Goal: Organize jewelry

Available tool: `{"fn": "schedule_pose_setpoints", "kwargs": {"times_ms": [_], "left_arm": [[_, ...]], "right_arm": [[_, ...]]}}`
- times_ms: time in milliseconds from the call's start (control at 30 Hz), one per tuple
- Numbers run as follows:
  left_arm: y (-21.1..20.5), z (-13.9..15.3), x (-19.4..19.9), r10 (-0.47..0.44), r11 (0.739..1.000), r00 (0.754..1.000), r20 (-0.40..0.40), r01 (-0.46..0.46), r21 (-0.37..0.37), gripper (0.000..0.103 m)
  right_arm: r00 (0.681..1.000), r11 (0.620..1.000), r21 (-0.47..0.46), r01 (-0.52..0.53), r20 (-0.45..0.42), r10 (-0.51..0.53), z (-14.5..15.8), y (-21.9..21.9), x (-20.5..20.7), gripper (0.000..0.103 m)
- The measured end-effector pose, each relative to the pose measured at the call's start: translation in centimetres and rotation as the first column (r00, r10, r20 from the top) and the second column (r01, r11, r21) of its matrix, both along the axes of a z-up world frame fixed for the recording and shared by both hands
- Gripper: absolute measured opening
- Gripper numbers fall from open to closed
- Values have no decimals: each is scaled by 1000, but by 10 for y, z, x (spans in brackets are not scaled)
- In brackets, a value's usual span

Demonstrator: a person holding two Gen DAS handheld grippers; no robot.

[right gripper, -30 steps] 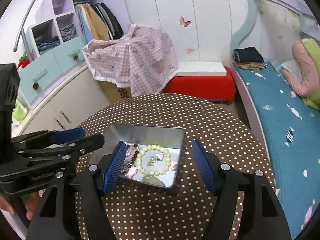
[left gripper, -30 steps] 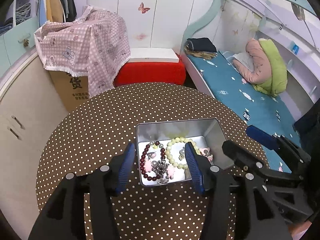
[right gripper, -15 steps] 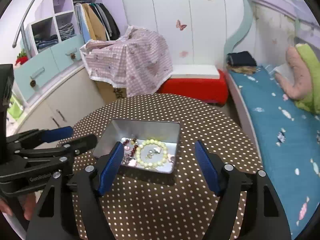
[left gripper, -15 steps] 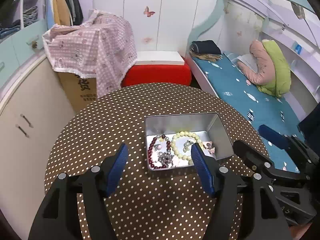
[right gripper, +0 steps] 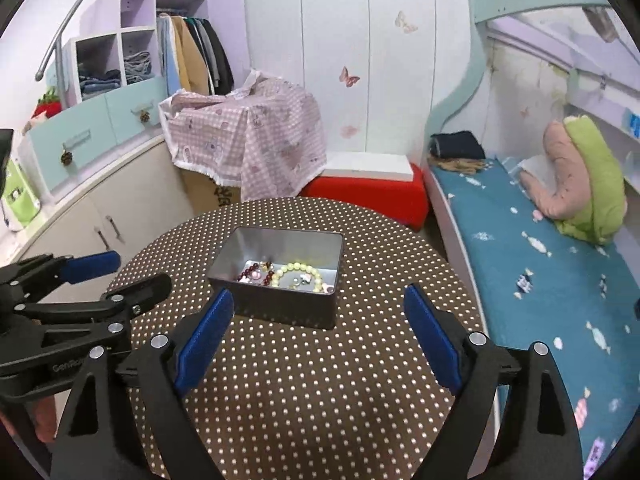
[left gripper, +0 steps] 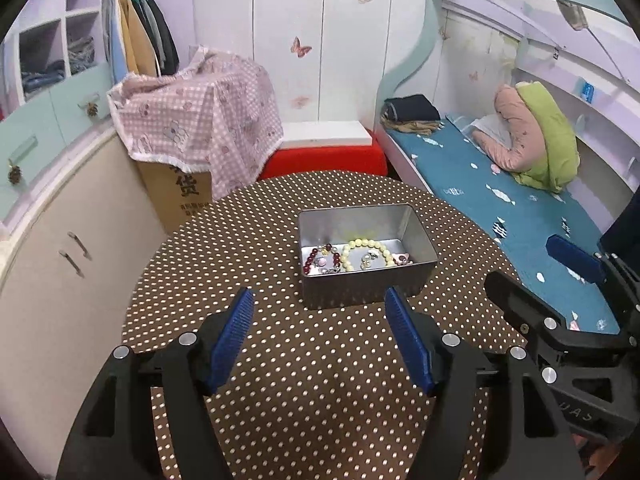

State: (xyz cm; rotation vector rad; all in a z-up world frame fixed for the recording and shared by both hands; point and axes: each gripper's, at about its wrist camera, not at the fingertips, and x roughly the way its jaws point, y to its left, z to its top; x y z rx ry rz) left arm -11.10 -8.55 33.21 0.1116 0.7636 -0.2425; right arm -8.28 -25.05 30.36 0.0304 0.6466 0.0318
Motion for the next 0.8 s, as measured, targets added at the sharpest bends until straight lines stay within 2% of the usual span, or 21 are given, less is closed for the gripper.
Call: {"fn": "schedule_pose_setpoints", "kwargs": {"times_ms": [400,800], "left_arm": [[11,12,-38,14,1000,999,52,-14,-3,66],[9,14,-40,-4,1000,999,42,3,2,66]], "right_arm": [[1000,1000,10,5,31,-6,17,6,-42,86],[999,999,-26,19,42,-18,22,10,-48,87]]}}
